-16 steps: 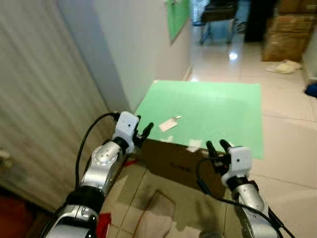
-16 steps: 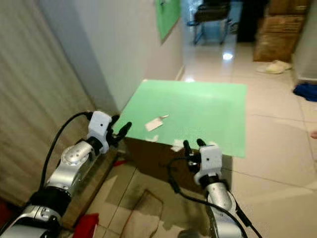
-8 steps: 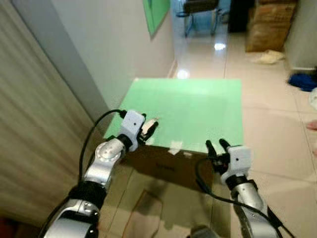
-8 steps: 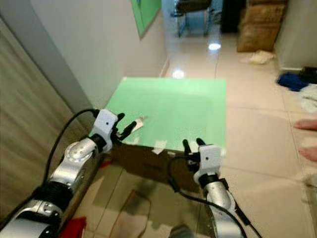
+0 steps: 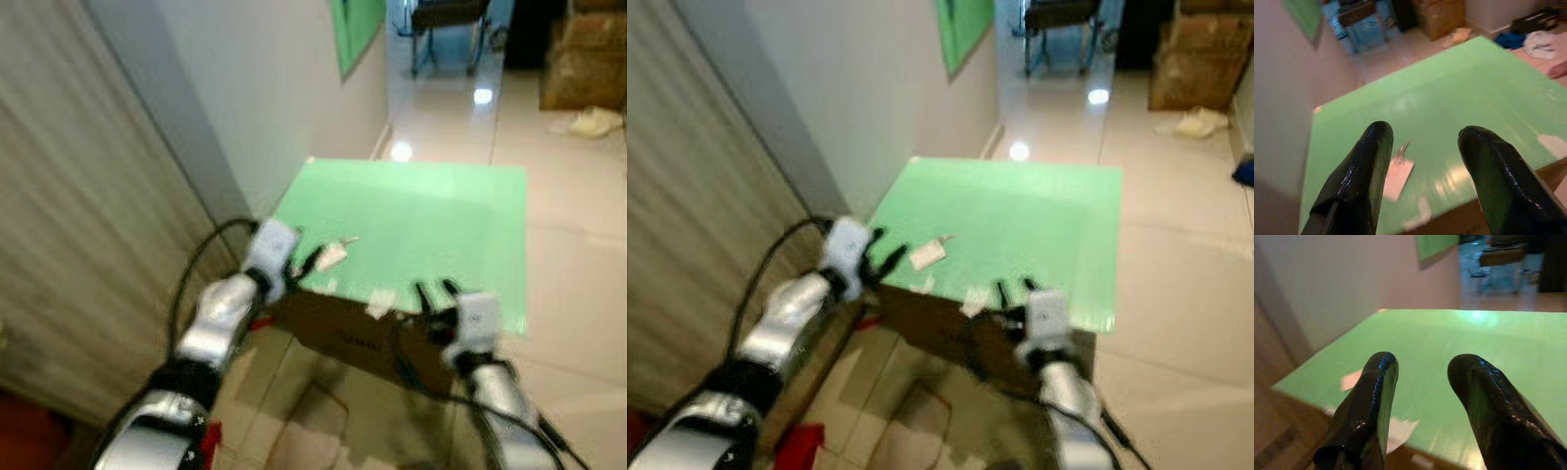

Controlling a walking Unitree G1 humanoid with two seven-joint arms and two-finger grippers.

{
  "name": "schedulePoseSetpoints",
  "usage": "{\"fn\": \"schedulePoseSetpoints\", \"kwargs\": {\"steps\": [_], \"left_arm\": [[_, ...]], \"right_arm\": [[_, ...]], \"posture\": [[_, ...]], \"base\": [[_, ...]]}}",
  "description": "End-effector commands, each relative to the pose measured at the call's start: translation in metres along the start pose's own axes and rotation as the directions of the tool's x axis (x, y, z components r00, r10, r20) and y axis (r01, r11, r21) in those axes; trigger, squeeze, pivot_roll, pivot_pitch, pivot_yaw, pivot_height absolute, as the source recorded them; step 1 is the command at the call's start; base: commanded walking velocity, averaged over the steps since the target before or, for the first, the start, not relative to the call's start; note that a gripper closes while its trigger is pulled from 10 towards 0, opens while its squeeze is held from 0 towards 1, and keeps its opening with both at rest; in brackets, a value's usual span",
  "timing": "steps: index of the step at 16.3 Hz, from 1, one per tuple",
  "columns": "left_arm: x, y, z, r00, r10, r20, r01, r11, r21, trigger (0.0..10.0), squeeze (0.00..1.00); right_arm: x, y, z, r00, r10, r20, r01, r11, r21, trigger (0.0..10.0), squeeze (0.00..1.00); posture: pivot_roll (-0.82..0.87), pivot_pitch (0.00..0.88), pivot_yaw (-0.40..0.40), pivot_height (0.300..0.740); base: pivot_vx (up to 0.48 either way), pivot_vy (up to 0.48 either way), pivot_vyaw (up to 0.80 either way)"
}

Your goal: Hang keys on a hook

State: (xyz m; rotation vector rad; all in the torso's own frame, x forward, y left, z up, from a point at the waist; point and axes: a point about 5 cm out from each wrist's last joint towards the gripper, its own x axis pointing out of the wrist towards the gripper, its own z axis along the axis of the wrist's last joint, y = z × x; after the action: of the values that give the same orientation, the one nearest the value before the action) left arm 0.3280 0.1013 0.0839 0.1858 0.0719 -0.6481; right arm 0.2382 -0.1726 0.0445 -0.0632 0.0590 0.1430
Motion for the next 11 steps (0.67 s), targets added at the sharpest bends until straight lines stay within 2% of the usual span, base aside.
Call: {"fn": "schedulePoseSetpoints", "kwargs": {"steps": [1,6,9,11], "left_arm": [[-0.005,0.011,0.000,1.000,0.015,-0.012,-0.014,1.000,0.018,10.0,0.00],[-0.004,0.002,-0.005,1.000,0.000,-0.013,0.000,1.000,-0.012,10.0,0.00],[-0.006,-0.005,-0.008,0.999,-0.041,-0.021,0.041,0.999,0.009,10.0,0.00],[-0.005,-0.005,-0.018,0.992,-0.048,-0.114,0.053,0.998,0.041,10.0,0.00]], "right_arm": [[0.004,0.012,0.002,0.999,0.032,0.018,-0.032,0.999,0.016,10.0,0.00],[0.002,0.013,0.001,0.999,0.033,0.014,-0.033,0.999,0.022,10.0,0.00],[0.000,0.015,0.000,0.999,0.040,0.010,-0.041,0.999,0.023,10.0,0.00],[-0.001,0.016,-0.001,0.999,0.045,0.008,-0.046,0.999,0.023,10.0,0.00]], "posture": [[-0.35,0.000,0.215,0.731],[-0.35,0.000,0.213,0.731],[-0.35,0.000,0.211,0.731],[-0.35,0.000,0.208,0.731]], "base": [[0.480,0.000,0.00],[0.480,0.000,0.00],[0.465,0.000,0.00],[0.000,0.000,0.00]]}}
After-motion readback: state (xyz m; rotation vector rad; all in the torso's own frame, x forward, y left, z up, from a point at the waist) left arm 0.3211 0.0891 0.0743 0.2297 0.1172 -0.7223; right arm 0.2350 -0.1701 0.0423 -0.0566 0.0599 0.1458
